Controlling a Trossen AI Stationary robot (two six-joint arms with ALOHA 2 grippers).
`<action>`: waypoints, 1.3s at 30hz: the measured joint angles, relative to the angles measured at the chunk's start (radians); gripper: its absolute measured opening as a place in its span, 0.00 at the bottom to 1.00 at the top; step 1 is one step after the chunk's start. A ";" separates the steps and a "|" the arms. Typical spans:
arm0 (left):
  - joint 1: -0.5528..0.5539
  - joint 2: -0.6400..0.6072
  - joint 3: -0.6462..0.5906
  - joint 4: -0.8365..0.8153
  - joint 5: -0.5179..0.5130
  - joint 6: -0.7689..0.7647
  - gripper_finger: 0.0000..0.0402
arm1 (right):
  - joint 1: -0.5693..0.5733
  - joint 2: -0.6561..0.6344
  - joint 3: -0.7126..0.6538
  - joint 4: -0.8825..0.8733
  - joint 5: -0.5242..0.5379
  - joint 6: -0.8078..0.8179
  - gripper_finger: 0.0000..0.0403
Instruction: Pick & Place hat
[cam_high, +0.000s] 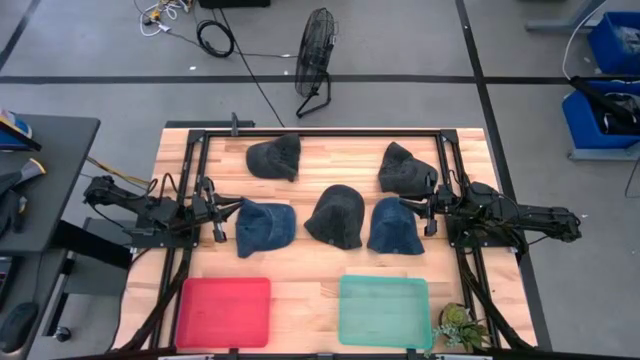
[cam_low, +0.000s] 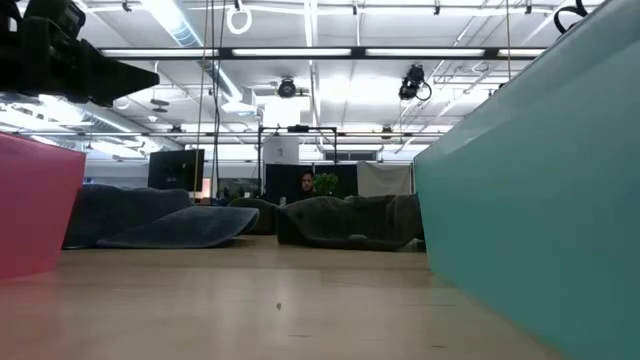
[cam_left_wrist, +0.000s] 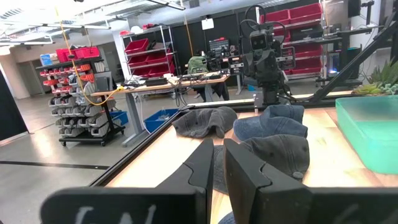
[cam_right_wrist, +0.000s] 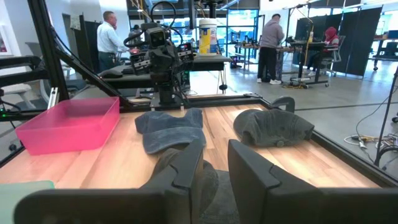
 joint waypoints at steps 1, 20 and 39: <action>0.000 0.000 0.000 0.000 0.000 0.000 0.10 | 0.000 0.000 0.000 0.000 0.000 0.000 0.20; 0.000 0.000 0.000 0.000 0.000 0.004 0.10 | 0.000 0.000 0.000 0.000 0.000 0.000 0.20; 0.002 0.000 0.000 0.032 0.002 0.001 0.10 | 0.000 0.000 0.000 0.000 0.000 0.000 0.20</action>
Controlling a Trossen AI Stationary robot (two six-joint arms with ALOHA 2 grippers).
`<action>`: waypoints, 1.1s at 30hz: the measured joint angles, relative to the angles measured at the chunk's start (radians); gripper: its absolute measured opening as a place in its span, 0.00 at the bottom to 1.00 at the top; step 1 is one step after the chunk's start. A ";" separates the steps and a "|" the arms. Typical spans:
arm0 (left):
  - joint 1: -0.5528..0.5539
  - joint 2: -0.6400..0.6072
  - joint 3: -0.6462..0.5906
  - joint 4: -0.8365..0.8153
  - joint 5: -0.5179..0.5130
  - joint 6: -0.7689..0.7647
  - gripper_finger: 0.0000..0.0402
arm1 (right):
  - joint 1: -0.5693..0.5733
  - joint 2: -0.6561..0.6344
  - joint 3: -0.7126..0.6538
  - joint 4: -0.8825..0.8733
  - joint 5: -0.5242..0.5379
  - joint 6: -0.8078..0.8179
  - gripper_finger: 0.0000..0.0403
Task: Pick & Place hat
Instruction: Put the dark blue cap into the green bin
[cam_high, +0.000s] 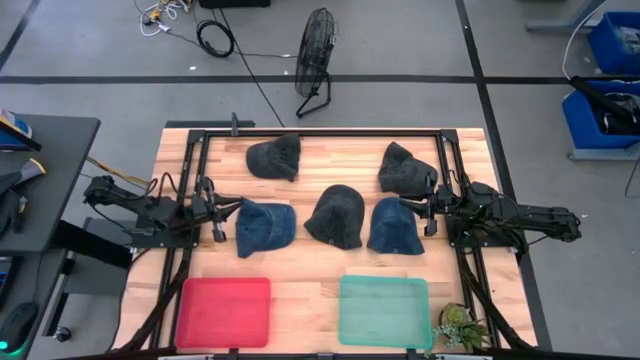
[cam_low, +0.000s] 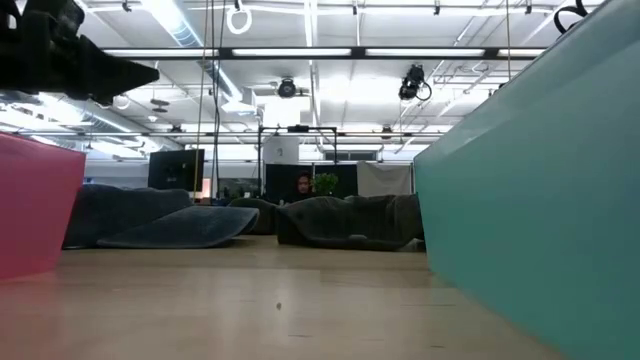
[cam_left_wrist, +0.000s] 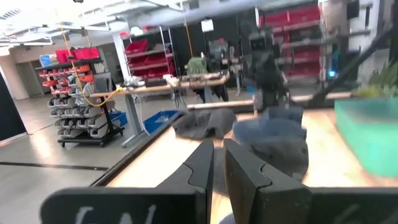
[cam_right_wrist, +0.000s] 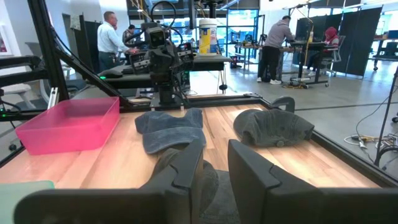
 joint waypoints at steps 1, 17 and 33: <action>0.001 -0.001 0.000 0.011 -0.001 0.000 0.10 | 0.000 0.000 0.000 0.000 0.000 0.000 0.20; 0.016 0.000 0.016 0.096 -0.002 -0.076 0.13 | 0.000 0.000 0.000 0.000 0.000 0.026 0.20; 0.045 0.012 0.208 0.071 -0.139 -0.060 0.41 | -0.001 0.001 0.015 0.168 0.206 -0.128 0.21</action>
